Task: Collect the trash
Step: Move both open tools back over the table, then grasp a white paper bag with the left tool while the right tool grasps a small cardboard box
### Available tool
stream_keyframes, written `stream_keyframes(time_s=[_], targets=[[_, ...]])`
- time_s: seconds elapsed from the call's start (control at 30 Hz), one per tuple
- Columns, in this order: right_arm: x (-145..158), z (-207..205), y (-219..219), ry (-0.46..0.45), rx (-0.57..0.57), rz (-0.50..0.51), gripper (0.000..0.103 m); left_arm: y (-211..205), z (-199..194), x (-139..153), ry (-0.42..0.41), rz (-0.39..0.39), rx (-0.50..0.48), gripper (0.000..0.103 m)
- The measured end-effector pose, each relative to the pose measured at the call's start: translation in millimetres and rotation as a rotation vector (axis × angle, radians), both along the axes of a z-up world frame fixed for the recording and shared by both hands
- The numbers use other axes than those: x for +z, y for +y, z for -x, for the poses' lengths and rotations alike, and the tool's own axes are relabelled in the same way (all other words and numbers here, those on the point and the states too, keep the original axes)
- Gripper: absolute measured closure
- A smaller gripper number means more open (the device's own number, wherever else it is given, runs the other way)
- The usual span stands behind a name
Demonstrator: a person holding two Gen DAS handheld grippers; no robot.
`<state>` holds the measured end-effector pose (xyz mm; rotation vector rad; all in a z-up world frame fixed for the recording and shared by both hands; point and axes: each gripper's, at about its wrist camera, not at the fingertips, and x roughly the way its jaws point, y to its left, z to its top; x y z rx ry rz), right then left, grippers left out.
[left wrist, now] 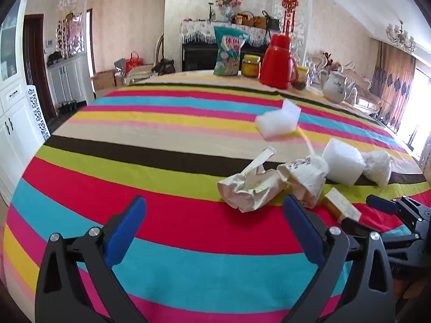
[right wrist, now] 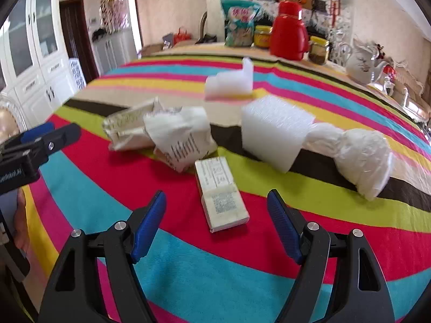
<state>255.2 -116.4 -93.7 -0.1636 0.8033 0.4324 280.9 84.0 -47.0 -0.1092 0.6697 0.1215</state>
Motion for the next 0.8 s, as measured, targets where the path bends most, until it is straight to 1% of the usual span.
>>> stream_keyframes(time_s=[0.1,0.17,0.2,0.27,0.33,0.37,0.43,0.57,0.63,0.7,0.77,0.8], targets=[[-4.7,-4.4,1.8,0.031,0.013,-0.001,0.033,3.9,-2.4,-8.1,0.019,0.017,-0.027,0.005],[-4.5,-7.9,0.3,0.032,0.001,0.000,0.035,2.1,-3.8,-12.3,0.043,-0.002,-0.056,0.005],[-5.2,-11.5,0.0,0.034,-0.005,0.013,0.038,0.0,-6.7,-13.4,0.058,-0.020,-0.074,0.005],[-7.4,-15.7,0.4,0.057,0.002,0.013,0.045,-3.8,-11.7,-15.0,0.084,-0.054,-0.101,0.005],[-10.2,-19.2,0.7,0.080,0.004,0.016,0.055,-7.8,-19.5,-17.5,0.110,-0.075,-0.125,0.005],[-10.7,-19.0,0.5,0.086,0.003,0.019,0.056,-10.0,-26.8,-21.3,0.124,-0.087,-0.126,0.005],[-9.7,-17.3,-0.2,0.079,0.002,0.022,0.066,-12.5,-39.6,-27.4,0.140,-0.100,-0.132,0.006],[-7.6,-16.1,-5.9,0.065,-0.037,0.020,0.067,-18.0,-61.5,-35.0,0.175,-0.099,-0.157,0.006],[-8.3,-18.4,-9.6,0.076,-0.044,0.005,0.067,-24.1,-71.9,-36.2,0.186,-0.103,-0.179,0.009],[-9.0,-20.9,-14.0,0.093,-0.049,-0.021,0.067,-31.0,-78.2,-36.6,0.190,-0.119,-0.201,0.009],[-8.9,-20.9,-15.9,0.096,-0.051,-0.033,0.067,-39.8,-84.6,-39.4,0.209,-0.139,-0.231,0.014],[-8.7,-20.4,-16.0,0.096,-0.051,-0.033,0.067,-42.6,-86.1,-41.0,0.219,-0.143,-0.240,0.022]])
